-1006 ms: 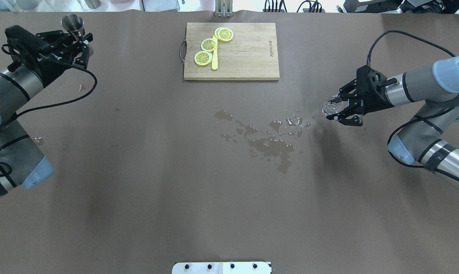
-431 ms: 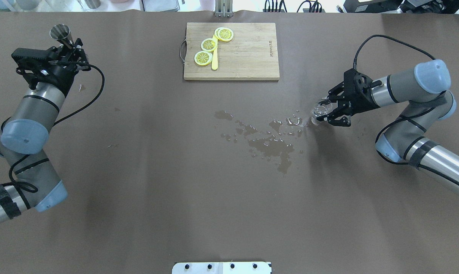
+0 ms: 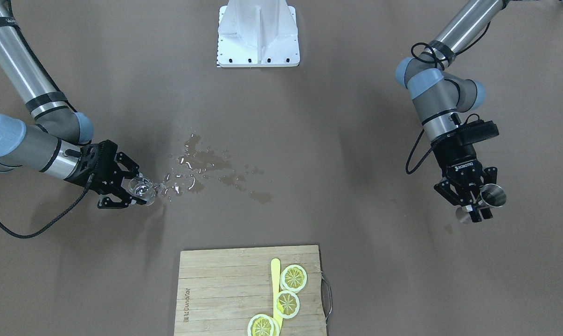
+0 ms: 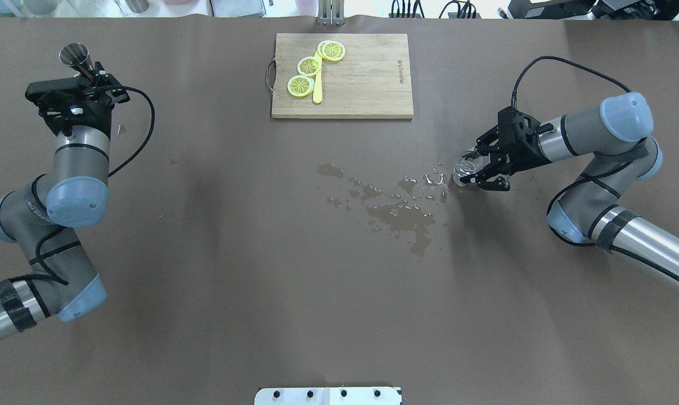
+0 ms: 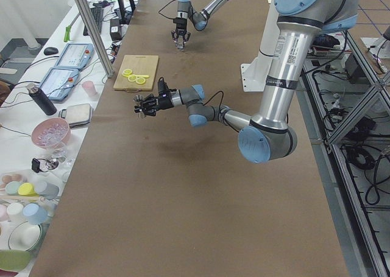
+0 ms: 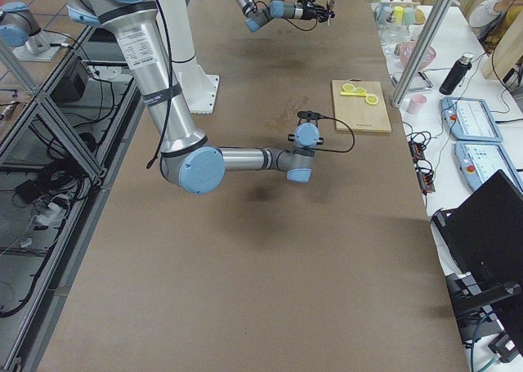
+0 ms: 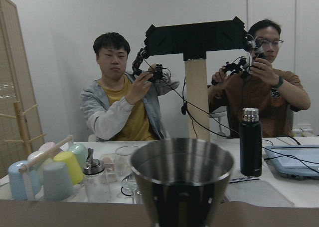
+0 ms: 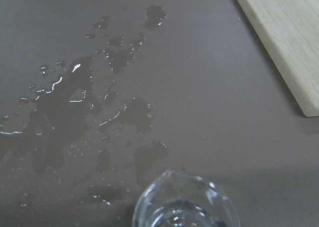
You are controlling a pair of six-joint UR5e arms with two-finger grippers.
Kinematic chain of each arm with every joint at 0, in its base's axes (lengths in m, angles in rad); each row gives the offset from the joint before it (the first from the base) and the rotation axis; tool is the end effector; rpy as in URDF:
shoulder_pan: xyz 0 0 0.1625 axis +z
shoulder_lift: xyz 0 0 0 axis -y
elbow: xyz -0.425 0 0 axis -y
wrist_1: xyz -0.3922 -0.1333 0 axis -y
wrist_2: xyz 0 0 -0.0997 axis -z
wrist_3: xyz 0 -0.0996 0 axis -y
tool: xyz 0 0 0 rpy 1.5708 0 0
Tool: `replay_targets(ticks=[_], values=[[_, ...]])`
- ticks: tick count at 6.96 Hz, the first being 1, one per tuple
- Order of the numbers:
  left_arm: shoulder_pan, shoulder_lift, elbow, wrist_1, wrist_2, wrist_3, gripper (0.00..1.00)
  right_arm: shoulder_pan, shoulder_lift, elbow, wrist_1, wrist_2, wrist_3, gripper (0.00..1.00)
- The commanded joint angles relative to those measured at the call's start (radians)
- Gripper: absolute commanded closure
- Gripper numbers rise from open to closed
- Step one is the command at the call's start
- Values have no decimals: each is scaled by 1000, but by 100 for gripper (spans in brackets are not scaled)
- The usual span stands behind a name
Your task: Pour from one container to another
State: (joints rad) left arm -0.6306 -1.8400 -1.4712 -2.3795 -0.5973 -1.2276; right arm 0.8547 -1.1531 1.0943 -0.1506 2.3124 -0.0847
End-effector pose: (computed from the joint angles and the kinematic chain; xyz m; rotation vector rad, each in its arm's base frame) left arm 0.3589 -0.5290 0.4546 1.2264 0.3813 -0.7221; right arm -0.3811 -0.5386 0.4918 1.0998 -1.0522 -1.1517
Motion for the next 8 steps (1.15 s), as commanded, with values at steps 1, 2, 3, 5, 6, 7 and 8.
replay_targets(ticks=[1,2,3,5,6,7,8], values=[[46,1,-4,283,124,-313,100,-2,-3,-1,-1,-1,0,100],[64,-1,0,374,154,-414,100,-8,-8,-1,0,-2,-1,64],[83,-2,0,461,160,-534,100,-13,-10,-1,0,-8,-3,51],[147,-5,-4,604,234,-706,100,-17,-17,-1,0,-13,-3,0],[166,-7,-3,617,249,-726,100,-17,-16,-1,0,-15,-3,0],[170,-7,-3,617,249,-727,100,-19,-17,-1,0,-15,-3,0],[178,-7,0,618,251,-756,100,-19,-17,-1,0,-15,-3,0]])
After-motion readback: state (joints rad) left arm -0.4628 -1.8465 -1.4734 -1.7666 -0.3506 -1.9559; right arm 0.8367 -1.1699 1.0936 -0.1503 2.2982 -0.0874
